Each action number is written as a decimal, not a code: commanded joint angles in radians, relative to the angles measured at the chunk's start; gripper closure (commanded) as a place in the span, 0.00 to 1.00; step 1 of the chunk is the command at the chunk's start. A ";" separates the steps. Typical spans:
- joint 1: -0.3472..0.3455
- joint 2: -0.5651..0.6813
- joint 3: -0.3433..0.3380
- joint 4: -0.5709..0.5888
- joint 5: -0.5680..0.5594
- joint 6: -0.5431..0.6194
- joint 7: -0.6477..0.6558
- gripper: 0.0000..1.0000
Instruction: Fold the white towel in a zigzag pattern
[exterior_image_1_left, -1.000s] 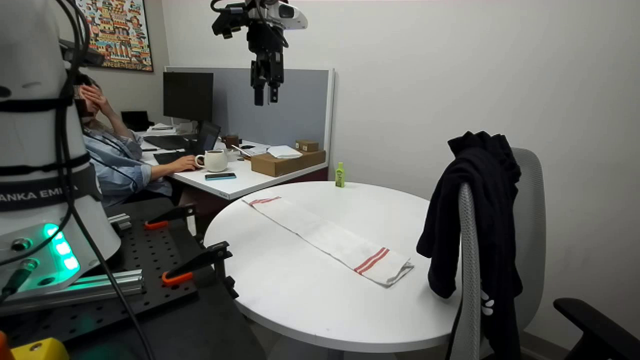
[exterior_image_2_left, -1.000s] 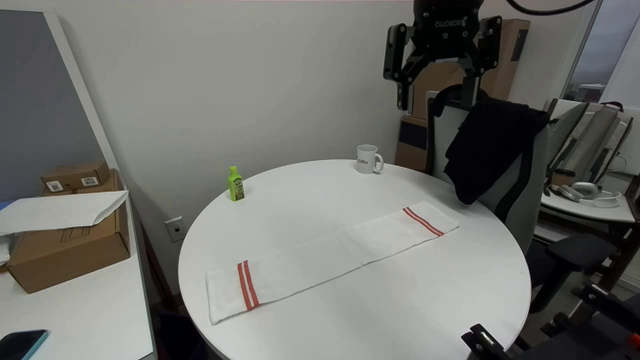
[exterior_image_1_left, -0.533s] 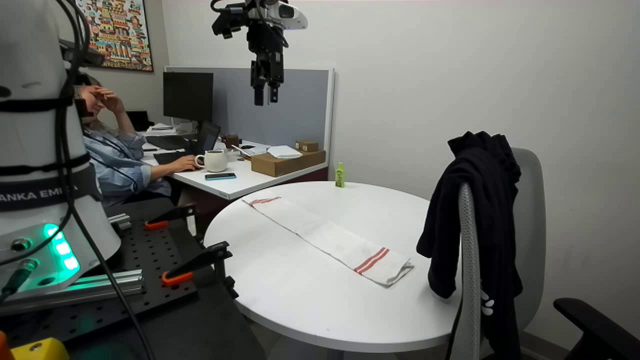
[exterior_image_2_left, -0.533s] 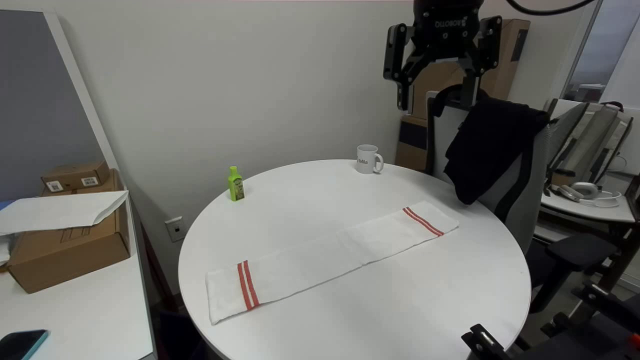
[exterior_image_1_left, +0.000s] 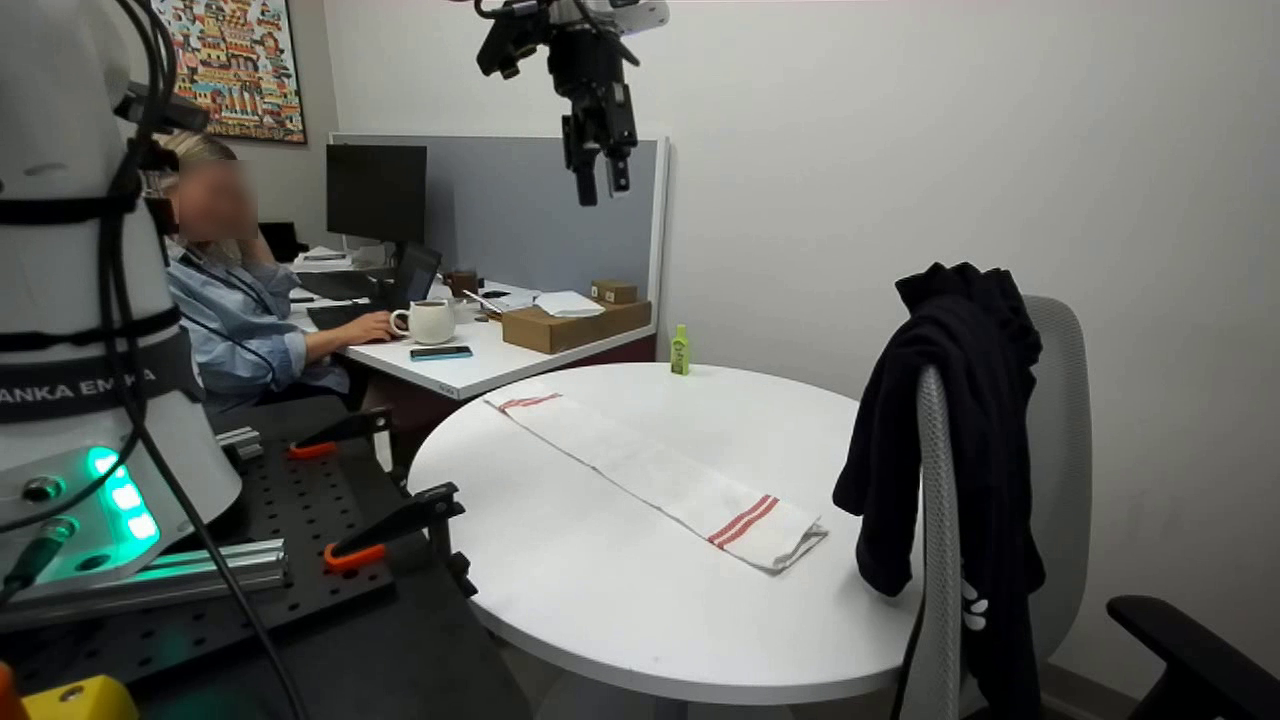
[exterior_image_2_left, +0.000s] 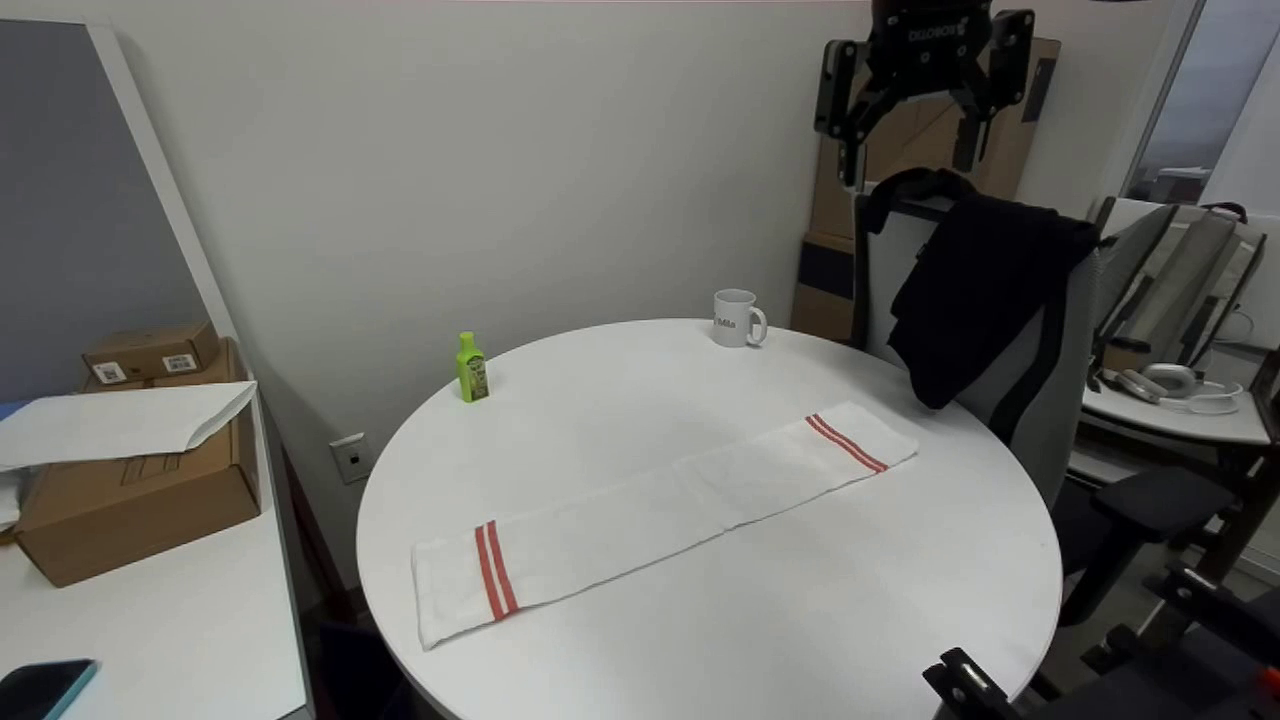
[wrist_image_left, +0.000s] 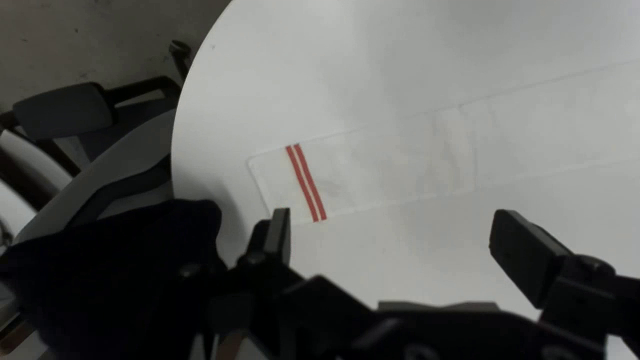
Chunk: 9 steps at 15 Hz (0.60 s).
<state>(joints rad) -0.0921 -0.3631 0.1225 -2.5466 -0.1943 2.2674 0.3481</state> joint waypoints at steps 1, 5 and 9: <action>-0.054 0.029 -0.036 0.059 -0.063 0.091 0.052 0.00; -0.101 0.055 -0.079 0.079 -0.049 0.146 0.067 0.00; -0.136 0.091 -0.120 0.070 -0.039 0.204 0.087 0.00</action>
<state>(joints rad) -0.2122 -0.3142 0.0258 -2.4843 -0.2301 2.4210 0.3972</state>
